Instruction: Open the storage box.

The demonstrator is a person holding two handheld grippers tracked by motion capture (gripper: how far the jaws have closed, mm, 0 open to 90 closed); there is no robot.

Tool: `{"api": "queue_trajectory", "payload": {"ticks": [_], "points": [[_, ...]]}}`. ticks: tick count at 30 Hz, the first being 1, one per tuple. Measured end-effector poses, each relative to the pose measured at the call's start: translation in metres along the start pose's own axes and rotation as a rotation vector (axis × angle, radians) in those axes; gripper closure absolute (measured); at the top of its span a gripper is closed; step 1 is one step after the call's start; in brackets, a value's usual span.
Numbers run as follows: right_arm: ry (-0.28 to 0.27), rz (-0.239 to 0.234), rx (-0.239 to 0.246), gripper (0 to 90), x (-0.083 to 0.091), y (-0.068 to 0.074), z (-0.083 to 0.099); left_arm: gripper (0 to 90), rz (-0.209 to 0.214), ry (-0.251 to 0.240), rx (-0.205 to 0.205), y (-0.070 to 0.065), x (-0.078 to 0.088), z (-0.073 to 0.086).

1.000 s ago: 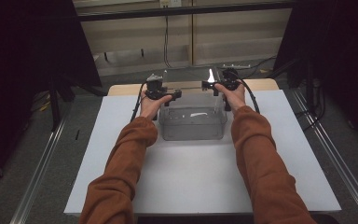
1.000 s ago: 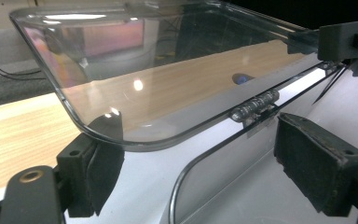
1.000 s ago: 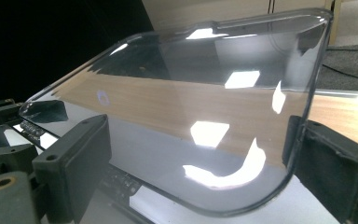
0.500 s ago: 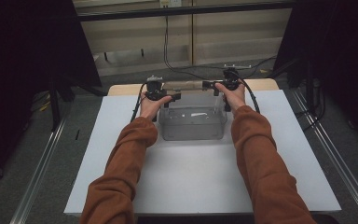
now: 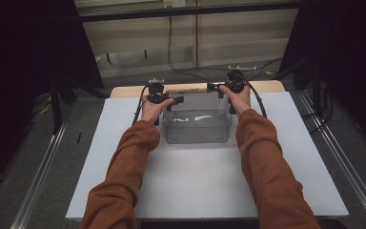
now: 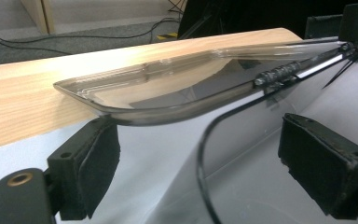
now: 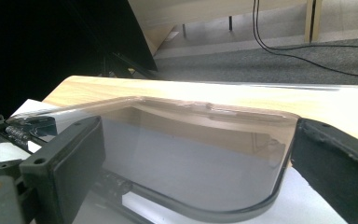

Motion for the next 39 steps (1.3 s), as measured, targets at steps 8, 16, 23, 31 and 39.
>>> {"api": "queue_trajectory", "payload": {"ticks": [8, 16, 23, 31, 39], "points": [[-0.033, 0.007, 0.029, 4.1, 0.007, 0.003, 0.003, 9.7, -0.017, -0.015, -0.020, -0.006, 0.008, 0.002], [-0.066, 0.022, 0.073, 3.5, 0.017, 0.008, 0.009, 5.8, -0.056, -0.071, -0.041, -0.012, 0.021, 0.000], [-0.091, 0.024, 0.108, 3.0, 0.026, 0.017, 0.009, 5.4, -0.074, -0.126, -0.049, -0.015, 0.035, -0.003], [-0.128, 0.049, 0.150, 3.5, 0.040, 0.022, 0.011, 4.7, -0.088, -0.165, -0.071, -0.022, 0.048, 0.003], [-0.168, 0.076, 0.202, 3.8, 0.053, 0.029, 0.020, 4.5, -0.092, -0.211, -0.142, -0.038, 0.060, 0.012]]}}
Point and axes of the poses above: each handheld gripper's, and its own axes: x roughly backward along the jaws, z roughly out of its underside, y roughly to its left, the point moved 1 cm from there along -x, roughly forward along the jaws, and after that the axes turned 7 degrees about y, right-handed, at the moved point
